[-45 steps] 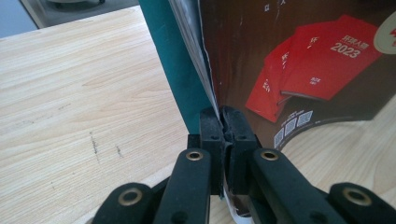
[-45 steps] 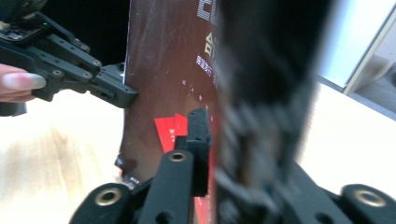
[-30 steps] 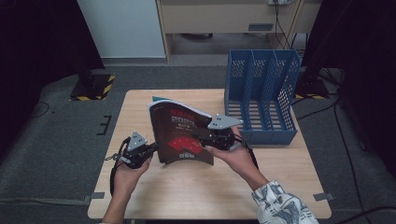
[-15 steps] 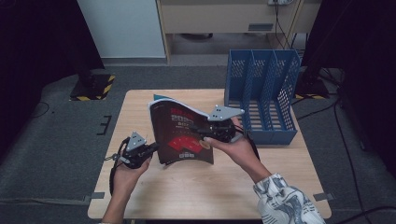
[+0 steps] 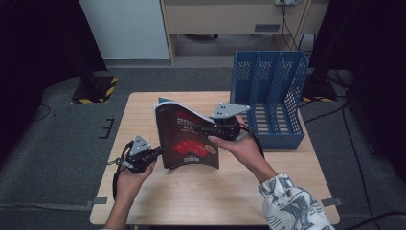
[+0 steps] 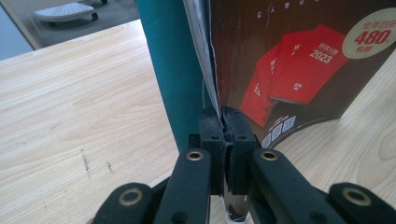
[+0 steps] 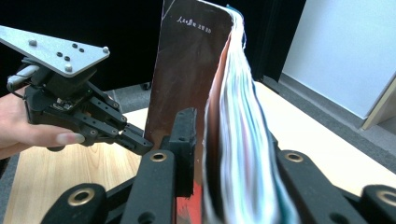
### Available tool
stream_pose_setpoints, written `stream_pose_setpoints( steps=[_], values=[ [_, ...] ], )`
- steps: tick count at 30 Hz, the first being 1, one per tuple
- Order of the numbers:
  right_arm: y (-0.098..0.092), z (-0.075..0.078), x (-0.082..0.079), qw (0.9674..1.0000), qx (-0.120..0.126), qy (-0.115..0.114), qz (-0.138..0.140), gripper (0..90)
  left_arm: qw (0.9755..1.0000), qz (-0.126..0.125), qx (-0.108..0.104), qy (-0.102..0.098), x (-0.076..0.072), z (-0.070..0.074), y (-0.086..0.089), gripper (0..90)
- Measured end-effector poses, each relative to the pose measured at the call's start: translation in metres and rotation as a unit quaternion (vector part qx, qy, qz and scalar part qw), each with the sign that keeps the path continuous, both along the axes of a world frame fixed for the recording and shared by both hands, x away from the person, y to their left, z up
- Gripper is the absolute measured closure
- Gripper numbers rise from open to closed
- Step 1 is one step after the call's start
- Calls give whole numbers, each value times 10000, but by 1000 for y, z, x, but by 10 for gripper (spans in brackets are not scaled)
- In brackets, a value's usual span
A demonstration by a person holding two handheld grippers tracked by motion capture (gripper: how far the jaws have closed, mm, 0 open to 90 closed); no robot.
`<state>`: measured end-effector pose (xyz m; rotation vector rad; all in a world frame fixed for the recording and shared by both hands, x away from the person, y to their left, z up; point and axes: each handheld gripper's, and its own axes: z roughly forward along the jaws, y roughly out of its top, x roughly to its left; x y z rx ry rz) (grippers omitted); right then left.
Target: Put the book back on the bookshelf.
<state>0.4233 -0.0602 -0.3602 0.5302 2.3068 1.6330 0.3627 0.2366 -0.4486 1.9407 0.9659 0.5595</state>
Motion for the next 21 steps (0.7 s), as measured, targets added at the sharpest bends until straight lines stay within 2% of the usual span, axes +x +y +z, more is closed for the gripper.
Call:
stream_pose_setpoints(
  steps=[5,15,21],
  values=[
    [2,-2,1,10000,-28,3,43,722,10000,-15,1,-14,0,0,0,878],
    [3,-2,1,9999,-65,-38,-132,853,10000,-7,11,5,0,-1,1,877],
    [3,-1,0,9996,-89,-85,-256,868,10000,99,-6,2,0,-2,2,856]
  ],
)
